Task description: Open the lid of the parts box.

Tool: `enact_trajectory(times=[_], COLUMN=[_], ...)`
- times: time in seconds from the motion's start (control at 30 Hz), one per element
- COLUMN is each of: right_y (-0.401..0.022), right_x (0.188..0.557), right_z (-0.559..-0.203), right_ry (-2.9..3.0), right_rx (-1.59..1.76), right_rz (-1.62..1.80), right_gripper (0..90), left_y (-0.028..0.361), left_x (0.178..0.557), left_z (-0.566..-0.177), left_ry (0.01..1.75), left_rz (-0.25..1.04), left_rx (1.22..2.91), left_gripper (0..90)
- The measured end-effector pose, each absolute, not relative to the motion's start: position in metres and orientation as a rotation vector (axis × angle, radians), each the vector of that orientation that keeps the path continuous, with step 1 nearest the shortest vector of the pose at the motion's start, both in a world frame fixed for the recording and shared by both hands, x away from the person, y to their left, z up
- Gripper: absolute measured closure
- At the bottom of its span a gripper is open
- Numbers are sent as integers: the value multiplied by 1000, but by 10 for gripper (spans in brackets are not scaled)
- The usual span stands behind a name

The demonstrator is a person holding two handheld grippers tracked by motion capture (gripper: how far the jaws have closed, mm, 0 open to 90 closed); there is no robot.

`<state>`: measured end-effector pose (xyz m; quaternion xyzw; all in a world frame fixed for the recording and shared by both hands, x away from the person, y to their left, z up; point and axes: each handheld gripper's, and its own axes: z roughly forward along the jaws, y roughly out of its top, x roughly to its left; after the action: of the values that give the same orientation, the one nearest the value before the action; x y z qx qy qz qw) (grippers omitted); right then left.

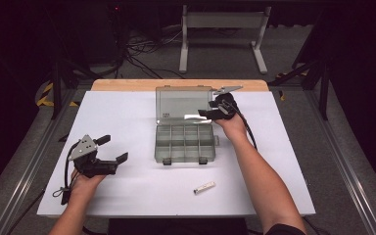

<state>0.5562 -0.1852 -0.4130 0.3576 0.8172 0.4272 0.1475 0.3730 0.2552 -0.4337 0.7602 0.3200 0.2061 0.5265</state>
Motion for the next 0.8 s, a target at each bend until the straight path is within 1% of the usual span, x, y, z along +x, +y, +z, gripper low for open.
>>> enact_trajectory(times=[0.8], right_y=[-189], right_x=[563], right_z=[-430], right_ry=[2419], right_rx=[1133], right_rz=[1195], right_gripper=[288], left_y=[254], left_x=[374], left_z=[-434], left_ry=[753], left_rz=[482], left_rx=[1826], left_gripper=[58])
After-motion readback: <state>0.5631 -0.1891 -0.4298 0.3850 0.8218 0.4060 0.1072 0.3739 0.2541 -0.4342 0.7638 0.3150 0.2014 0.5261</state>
